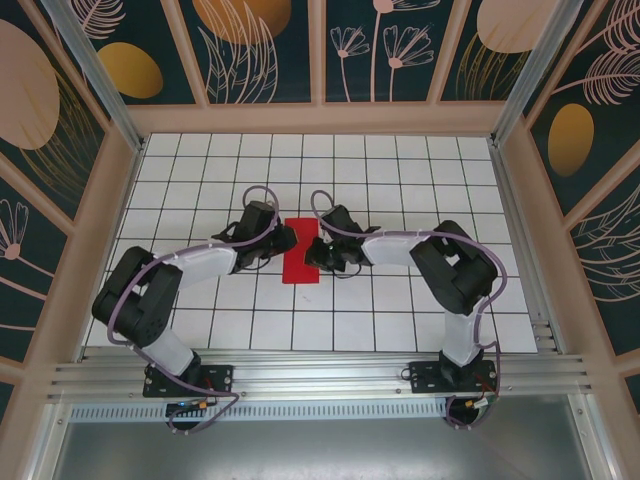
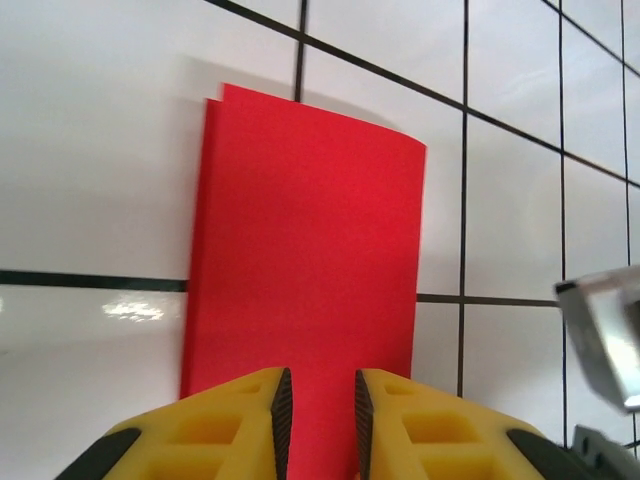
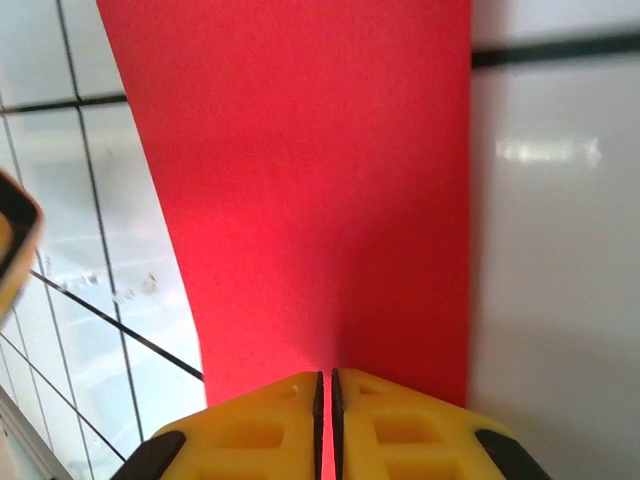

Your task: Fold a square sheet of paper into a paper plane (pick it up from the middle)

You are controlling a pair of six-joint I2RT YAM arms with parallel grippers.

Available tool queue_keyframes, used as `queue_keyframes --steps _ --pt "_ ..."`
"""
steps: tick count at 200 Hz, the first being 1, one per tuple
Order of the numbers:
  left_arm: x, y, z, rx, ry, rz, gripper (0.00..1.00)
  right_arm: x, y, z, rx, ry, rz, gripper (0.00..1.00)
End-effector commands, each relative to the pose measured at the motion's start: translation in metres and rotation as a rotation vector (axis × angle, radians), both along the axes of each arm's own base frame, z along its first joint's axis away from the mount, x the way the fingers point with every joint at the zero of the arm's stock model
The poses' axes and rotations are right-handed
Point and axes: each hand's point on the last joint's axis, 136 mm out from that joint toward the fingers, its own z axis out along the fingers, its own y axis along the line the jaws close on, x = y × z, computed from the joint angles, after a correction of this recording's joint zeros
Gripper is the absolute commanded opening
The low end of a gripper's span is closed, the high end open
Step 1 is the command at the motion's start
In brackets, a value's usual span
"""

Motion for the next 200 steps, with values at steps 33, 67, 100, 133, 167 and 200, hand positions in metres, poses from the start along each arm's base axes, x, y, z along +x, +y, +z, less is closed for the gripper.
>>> queue_keyframes --steps 33,67,100,133,167,200 --pt "0.0 0.024 0.016 -0.03 -0.047 0.107 0.23 0.068 0.004 0.024 -0.026 -0.129 0.017 0.13" --pt "-0.006 0.014 0.014 -0.063 -0.028 0.056 0.24 0.091 0.01 0.006 -0.062 -0.11 0.031 0.13" --pt "-0.014 0.001 0.012 -0.114 -0.002 -0.015 0.25 0.103 0.001 -0.008 -0.107 -0.091 -0.007 0.13" --pt "-0.024 -0.021 0.01 -0.145 0.015 -0.108 0.25 0.107 -0.025 -0.022 -0.17 -0.06 -0.104 0.13" --pt "-0.033 -0.046 0.002 -0.155 0.042 -0.196 0.24 0.105 -0.041 -0.02 -0.195 -0.05 -0.191 0.13" --pt "-0.039 -0.054 -0.014 -0.15 0.09 -0.222 0.2 0.106 -0.055 -0.009 -0.2 -0.053 -0.288 0.12"
